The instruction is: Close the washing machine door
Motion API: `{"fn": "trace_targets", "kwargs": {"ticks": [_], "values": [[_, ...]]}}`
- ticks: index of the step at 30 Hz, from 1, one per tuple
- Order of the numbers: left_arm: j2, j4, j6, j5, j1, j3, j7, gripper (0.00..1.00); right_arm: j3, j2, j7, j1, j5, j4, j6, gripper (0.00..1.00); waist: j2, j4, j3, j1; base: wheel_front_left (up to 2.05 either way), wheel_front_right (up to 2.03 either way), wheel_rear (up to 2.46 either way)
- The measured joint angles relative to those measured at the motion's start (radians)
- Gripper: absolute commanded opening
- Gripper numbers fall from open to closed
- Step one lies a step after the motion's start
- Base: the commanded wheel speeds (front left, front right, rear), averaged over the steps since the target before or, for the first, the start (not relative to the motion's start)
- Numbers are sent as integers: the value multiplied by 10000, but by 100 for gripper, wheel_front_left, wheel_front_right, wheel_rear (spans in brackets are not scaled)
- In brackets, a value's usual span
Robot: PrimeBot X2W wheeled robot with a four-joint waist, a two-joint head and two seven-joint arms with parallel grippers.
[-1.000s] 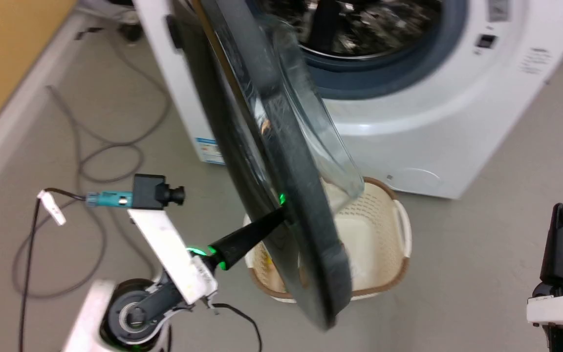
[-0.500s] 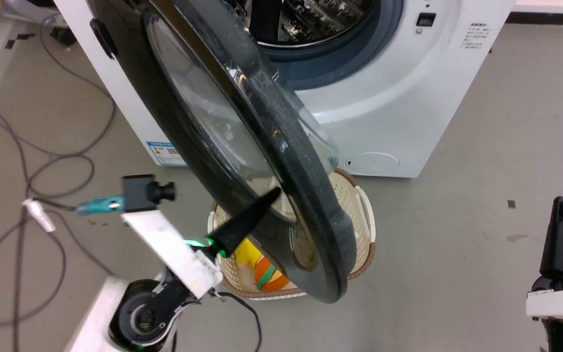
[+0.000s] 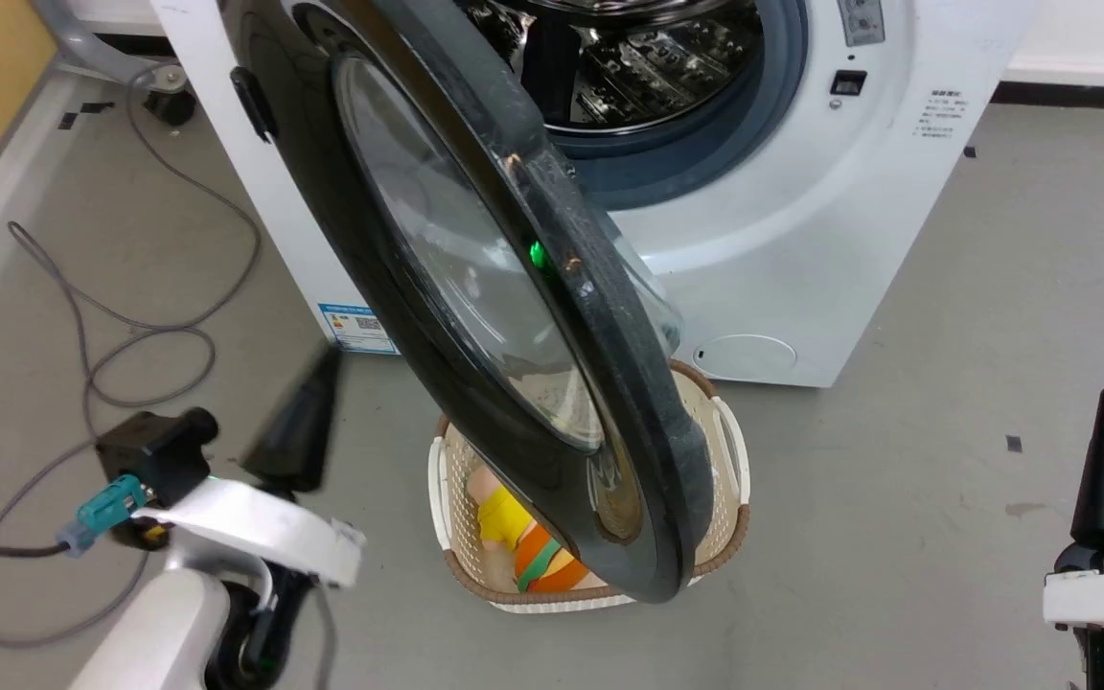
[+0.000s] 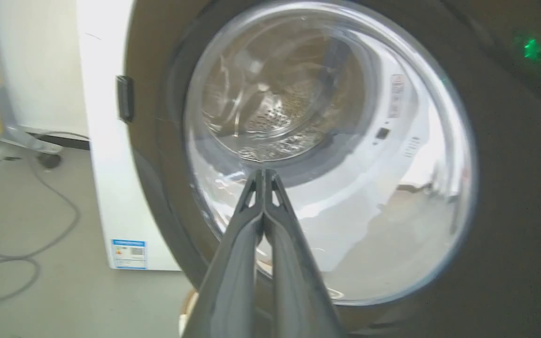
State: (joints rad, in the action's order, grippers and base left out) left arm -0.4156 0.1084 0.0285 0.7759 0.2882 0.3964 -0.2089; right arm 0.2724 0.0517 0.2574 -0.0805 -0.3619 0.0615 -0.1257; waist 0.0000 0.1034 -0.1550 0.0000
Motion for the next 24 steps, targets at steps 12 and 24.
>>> {"fn": "trace_targets", "kwargs": {"ticks": [12, 24], "values": [[725, -255, -2765, -4174, -537, -1804, -476, 100, -190, -2, 0, -46, 357, -1191, 0, 100, 0, 92, 282, 0, 0, 0, 0], [1710, -393, -2706, -5595, -1364, -2830, -476, 100, -2522, 4, 0, -1569, 138, -3816, 0, 0, 0, 331, 379, 0, 0, 0, 0]]}}
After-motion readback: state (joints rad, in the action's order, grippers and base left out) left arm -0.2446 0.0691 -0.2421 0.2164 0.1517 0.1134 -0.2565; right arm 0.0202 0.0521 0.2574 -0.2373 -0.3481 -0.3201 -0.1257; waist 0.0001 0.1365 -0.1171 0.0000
